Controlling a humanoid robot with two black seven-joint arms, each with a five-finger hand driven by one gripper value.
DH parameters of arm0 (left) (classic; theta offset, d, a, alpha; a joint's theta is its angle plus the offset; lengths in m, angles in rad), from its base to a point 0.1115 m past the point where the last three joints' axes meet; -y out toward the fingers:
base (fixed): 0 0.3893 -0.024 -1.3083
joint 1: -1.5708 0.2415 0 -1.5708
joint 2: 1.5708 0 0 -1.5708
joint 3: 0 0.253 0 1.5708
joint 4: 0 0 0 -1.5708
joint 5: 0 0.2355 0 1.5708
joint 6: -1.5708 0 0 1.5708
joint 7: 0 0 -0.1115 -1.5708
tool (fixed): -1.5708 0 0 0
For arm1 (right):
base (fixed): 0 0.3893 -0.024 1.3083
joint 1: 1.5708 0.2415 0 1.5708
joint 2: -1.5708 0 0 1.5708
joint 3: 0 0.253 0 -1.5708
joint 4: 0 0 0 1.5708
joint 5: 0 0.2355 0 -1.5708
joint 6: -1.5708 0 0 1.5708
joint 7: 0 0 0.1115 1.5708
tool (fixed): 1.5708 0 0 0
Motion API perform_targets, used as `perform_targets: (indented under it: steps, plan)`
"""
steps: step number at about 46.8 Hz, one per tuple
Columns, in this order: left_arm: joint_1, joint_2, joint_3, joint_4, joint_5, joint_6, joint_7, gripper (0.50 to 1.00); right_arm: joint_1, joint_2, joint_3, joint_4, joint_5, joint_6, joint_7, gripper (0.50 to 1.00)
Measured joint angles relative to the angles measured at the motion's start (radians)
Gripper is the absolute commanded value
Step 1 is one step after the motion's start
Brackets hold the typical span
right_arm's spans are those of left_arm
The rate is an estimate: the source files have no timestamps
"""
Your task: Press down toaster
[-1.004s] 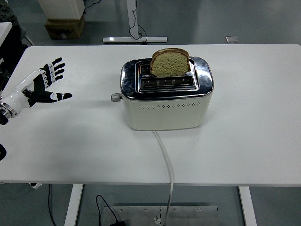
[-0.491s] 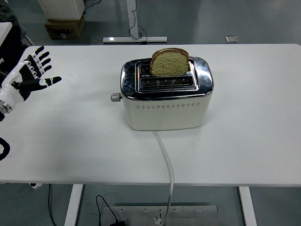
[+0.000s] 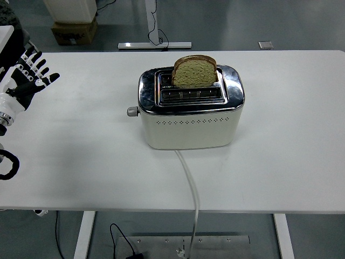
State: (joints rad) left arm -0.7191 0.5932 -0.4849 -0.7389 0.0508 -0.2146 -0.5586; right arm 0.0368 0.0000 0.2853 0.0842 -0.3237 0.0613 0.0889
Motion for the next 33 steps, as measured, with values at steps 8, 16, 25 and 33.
perform_targets:
  steps: [8, 16, 25, 33]
  plan:
    - [-0.005, -0.031, -0.001, 0.026, -0.032, -0.001, 0.000, 1.000, 0.000, 0.000, 0.000, 0.000, 0.000, 0.000, 0.000, 0.998]
    - [-0.013, -0.086, -0.023, 0.101, -0.098, -0.003, 0.001, 1.000, 0.000, 0.000, 0.000, 0.000, 0.000, 0.000, 0.000, 0.998]
    - [-0.013, -0.131, -0.030, 0.169, -0.164, -0.009, 0.001, 1.000, 0.000, 0.000, 0.000, 0.000, 0.000, 0.000, 0.000, 0.998]
    - [-0.014, -0.151, -0.051, 0.176, -0.191, -0.012, 0.001, 1.000, 0.000, 0.000, 0.000, 0.000, 0.000, 0.000, 0.000, 0.998]
